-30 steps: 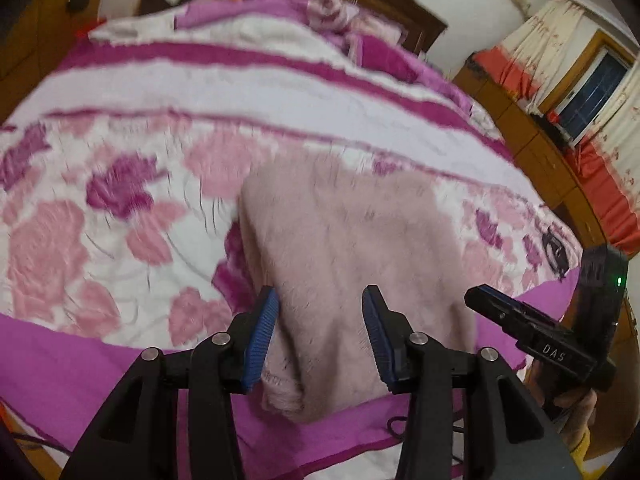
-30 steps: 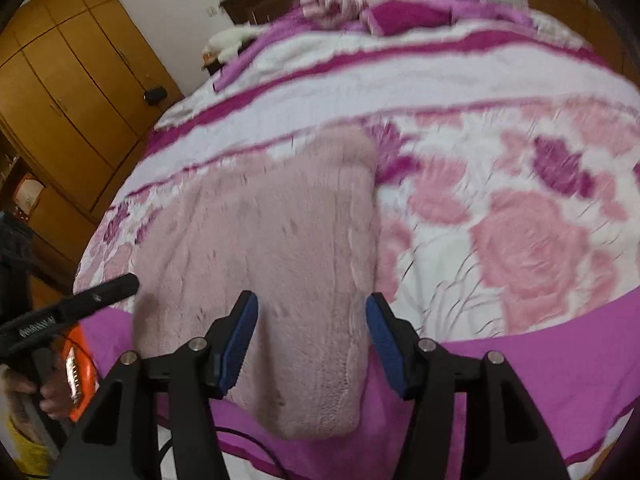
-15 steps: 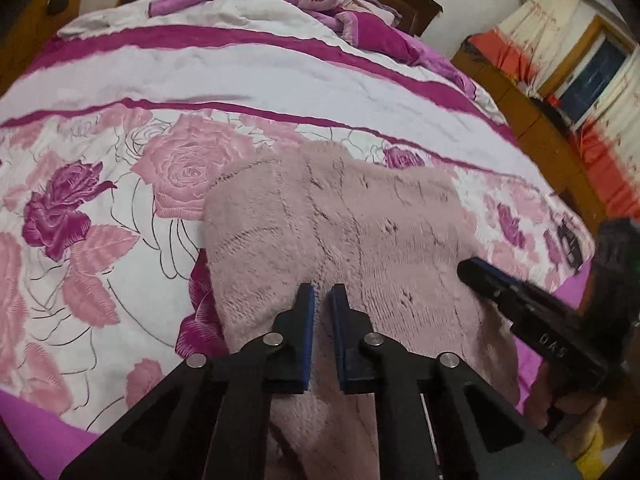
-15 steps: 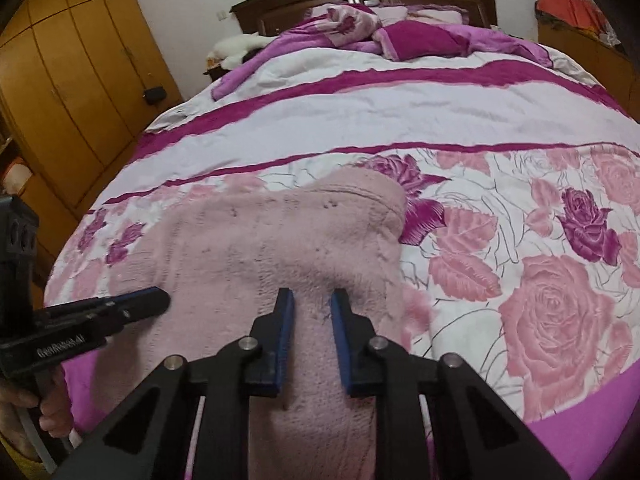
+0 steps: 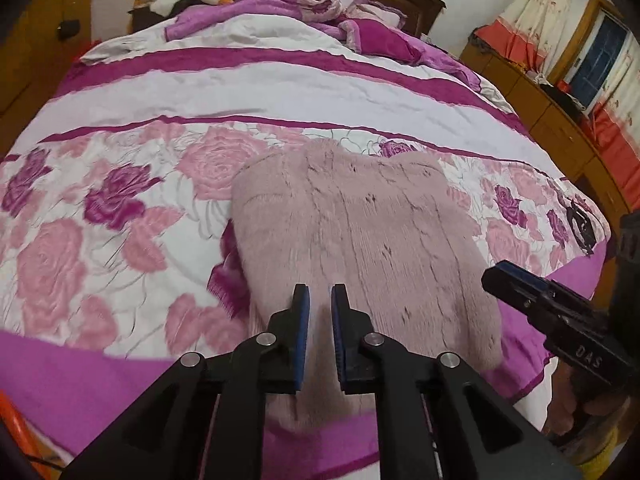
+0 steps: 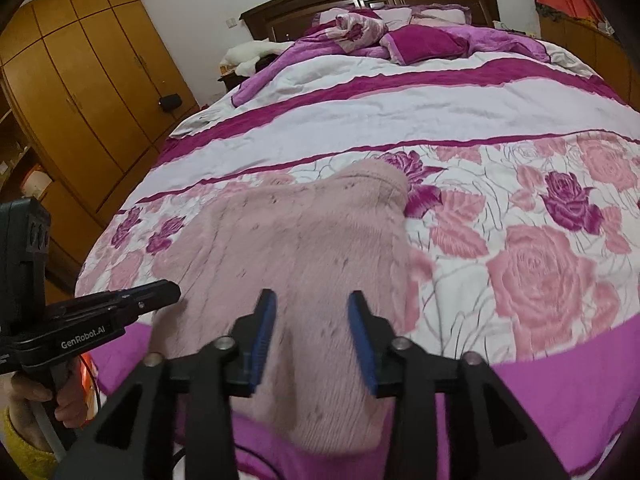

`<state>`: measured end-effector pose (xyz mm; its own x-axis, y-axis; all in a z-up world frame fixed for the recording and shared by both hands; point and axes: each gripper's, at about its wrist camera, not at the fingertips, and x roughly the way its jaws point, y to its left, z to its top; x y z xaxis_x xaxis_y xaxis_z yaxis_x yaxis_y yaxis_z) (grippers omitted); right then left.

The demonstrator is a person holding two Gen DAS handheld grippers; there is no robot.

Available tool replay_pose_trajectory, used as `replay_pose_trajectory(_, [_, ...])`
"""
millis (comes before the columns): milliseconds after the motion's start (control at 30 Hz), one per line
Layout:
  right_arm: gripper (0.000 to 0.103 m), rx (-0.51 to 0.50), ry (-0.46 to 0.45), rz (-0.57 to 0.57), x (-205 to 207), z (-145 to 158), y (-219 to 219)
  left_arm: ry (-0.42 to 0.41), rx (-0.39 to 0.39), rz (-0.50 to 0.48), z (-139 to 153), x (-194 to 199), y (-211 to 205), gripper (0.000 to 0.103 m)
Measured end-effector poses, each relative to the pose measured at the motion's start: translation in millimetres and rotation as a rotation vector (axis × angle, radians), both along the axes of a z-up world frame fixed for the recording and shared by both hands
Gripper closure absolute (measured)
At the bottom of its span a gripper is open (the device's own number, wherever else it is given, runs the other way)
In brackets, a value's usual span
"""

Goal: Fold small clothes

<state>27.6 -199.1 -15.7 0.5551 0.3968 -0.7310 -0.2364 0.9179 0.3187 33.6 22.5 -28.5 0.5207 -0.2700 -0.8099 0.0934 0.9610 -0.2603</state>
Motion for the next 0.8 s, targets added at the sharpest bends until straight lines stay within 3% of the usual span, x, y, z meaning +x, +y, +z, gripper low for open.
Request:
replay_pose_trajectory(133, [0.049,-0.006,-0.011,0.012,-21,7,3,0.013,0.023,0.048,0,-19,0,0.103])
replay_pose_trajectory(400, [0.024,-0.038,-0.042,0.009,-61,13,8,0.046,0.059,0.109,-13,-47,-6,0.099])
replay_pose_trajectory(800, [0.022,-0.065,-0.040,-0.055,-86,-11,6,0.028,0.117,0.138,-23,-72,-20,0.095])
